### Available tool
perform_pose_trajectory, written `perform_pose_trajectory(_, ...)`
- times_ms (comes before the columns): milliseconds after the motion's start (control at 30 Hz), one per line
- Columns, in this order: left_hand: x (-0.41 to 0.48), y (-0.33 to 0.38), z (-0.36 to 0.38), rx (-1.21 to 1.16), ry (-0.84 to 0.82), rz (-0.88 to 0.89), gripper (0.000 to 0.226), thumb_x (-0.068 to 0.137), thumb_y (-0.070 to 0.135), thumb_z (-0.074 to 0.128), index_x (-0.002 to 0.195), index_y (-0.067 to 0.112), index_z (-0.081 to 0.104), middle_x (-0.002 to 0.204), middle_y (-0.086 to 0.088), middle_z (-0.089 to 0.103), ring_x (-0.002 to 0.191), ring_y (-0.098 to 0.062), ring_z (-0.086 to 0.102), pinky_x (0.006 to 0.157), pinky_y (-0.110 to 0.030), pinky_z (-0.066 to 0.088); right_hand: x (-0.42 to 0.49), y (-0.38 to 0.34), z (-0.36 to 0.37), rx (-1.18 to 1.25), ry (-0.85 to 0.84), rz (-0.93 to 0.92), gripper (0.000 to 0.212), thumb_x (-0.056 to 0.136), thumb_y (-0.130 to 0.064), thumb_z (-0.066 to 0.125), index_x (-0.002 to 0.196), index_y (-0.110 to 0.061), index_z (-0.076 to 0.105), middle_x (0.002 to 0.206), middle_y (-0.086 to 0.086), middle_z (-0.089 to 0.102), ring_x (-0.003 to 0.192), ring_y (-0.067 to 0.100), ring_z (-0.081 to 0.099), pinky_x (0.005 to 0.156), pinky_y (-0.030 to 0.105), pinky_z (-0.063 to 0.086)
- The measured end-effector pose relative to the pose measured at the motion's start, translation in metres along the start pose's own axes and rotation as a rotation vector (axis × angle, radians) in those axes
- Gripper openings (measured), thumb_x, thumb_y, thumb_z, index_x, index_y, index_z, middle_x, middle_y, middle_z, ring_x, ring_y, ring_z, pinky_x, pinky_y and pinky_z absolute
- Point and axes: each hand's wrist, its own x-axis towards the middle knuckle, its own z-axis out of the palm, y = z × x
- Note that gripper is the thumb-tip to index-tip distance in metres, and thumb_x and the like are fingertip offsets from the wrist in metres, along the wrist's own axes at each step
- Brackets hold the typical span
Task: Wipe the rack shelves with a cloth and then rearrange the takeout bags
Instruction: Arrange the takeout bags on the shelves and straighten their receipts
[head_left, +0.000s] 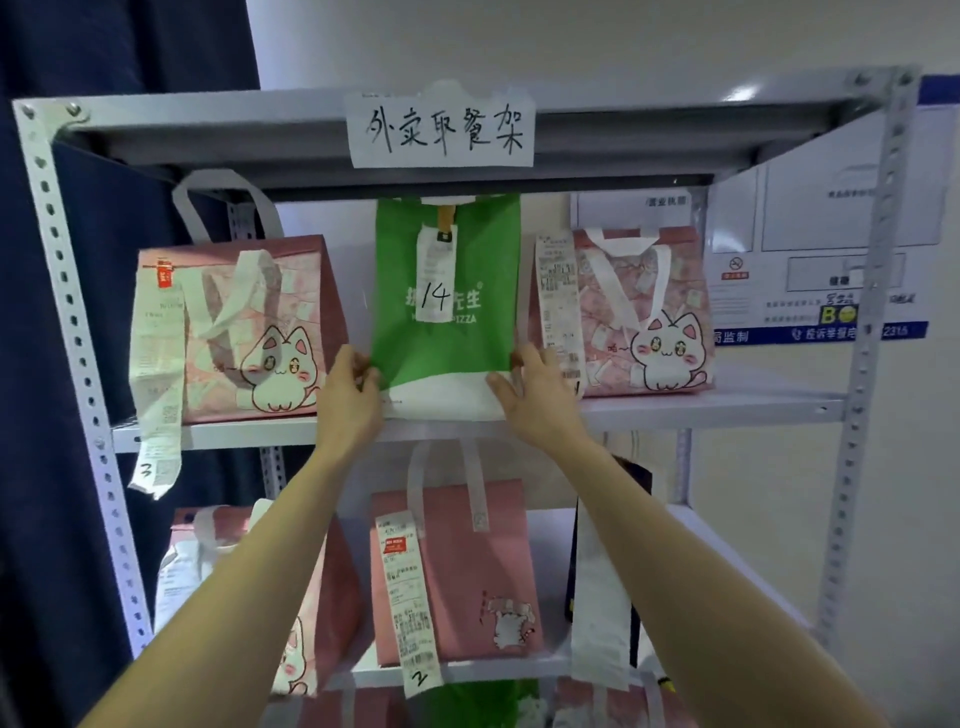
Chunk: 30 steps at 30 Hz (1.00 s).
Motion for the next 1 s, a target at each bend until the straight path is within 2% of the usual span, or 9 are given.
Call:
perform_pose_trajectory(100,-0.022,0.008,-0.023,-0.107,-0.014,-0.019,0.003,0.112,0.017,0.051,0.11,0.014,0.051,0.112,-0.006,0.067,0.103,-0.025,0.063,0.091,-0.042,0.05,-0.012,-0.022,-0.002,0.21,0.013,0.071,0.037,0.106,-0.043,0.062,0.126,-0.014,0.05,0.118,0.002,0.067,0.103,0.021,0.066,0.094,0.046,0.059)
perform_pose_trajectory(200,-0.048,0.015,-0.048,-0.207,-0.047,-0.012,0.009,0.109,0.022,0.054,0.11,0.014,0.05,0.11,-0.009,0.067,0.1,-0.026,0.064,0.093,-0.047,0.051,-0.03,-0.042,-0.009,0.277,0.058,0.048,0.043,0.106,-0.038,0.062,0.138,-0.013,0.048,0.13,-0.001,0.068,0.113,0.016,0.063,0.104,0.041,0.054)
perform_pose_trajectory(333,-0.076,0.02,-0.072,-0.341,-0.116,-0.02,0.027,0.099,0.036,0.063,0.121,0.026,0.051,0.133,-0.003,0.072,0.128,-0.028,0.068,0.111,-0.059,0.053,-0.067,-0.06,-0.015,0.302,0.095,-0.04,0.042,0.107,-0.035,0.061,0.145,-0.017,0.056,0.131,-0.013,0.066,0.12,0.008,0.062,0.109,0.036,0.052)
perform_pose_trajectory(467,-0.112,0.018,-0.081,-0.359,-0.153,0.026,0.021,0.098,0.032,0.066,0.115,0.037,0.054,0.133,0.007,0.072,0.131,-0.017,0.067,0.114,-0.055,0.052,-0.109,-0.06,-0.02,0.321,0.075,-0.002,0.049,0.109,-0.03,0.058,0.153,-0.01,0.051,0.146,-0.001,0.063,0.136,0.015,0.057,0.118,0.04,0.046)
perform_pose_trajectory(567,-0.155,0.024,-0.078,-0.343,-0.131,0.052,0.019,0.103,0.024,0.066,0.113,0.037,0.057,0.127,0.014,0.074,0.125,-0.01,0.069,0.104,-0.045,0.058,-0.145,-0.051,-0.032,0.378,0.082,0.017,0.038,0.109,-0.018,0.058,0.146,-0.01,0.057,0.135,-0.005,0.067,0.123,0.008,0.061,0.108,0.023,0.048)
perform_pose_trajectory(667,-0.205,0.033,-0.068,-0.346,-0.13,0.055,0.026,0.107,0.015,0.067,0.11,0.04,0.058,0.124,0.016,0.074,0.119,-0.007,0.071,0.097,-0.037,0.063,-0.177,-0.027,-0.053,0.411,0.096,0.038,0.034,0.109,-0.015,0.057,0.143,-0.013,0.06,0.125,-0.01,0.067,0.111,0.0,0.062,0.094,0.005,0.043)
perform_pose_trajectory(733,-0.244,0.042,-0.052,-0.349,-0.139,0.036,0.032,0.105,0.012,0.068,0.111,0.042,0.06,0.123,0.016,0.075,0.115,-0.004,0.073,0.094,-0.036,0.065,-0.206,0.001,-0.069,0.41,0.065,0.045,0.031,0.11,-0.016,0.055,0.14,-0.014,0.062,0.124,-0.007,0.069,0.11,0.005,0.064,0.093,0.011,0.047)
perform_pose_trajectory(833,-0.305,0.05,-0.005,-0.363,-0.213,-0.054,0.028,0.103,0.021,0.072,0.127,0.032,0.063,0.134,0.003,0.073,0.125,-0.016,0.071,0.103,-0.051,0.06,-0.259,0.062,-0.1,0.402,0.079,0.087,0.025,0.11,-0.016,0.055,0.133,-0.016,0.065,0.115,-0.007,0.071,0.104,0.005,0.065,0.09,0.024,0.057)
perform_pose_trajectory(1000,-0.387,0.079,0.105,-0.28,-0.402,-0.138,0.041,0.102,0.016,0.072,0.141,0.016,0.06,0.139,-0.003,0.067,0.127,-0.021,0.067,0.104,-0.046,0.061,-0.342,0.176,-0.155,0.317,0.176,0.26,0.027,0.11,-0.016,0.055,0.131,-0.028,0.066,0.107,-0.025,0.068,0.092,-0.01,0.063,0.077,0.009,0.05)
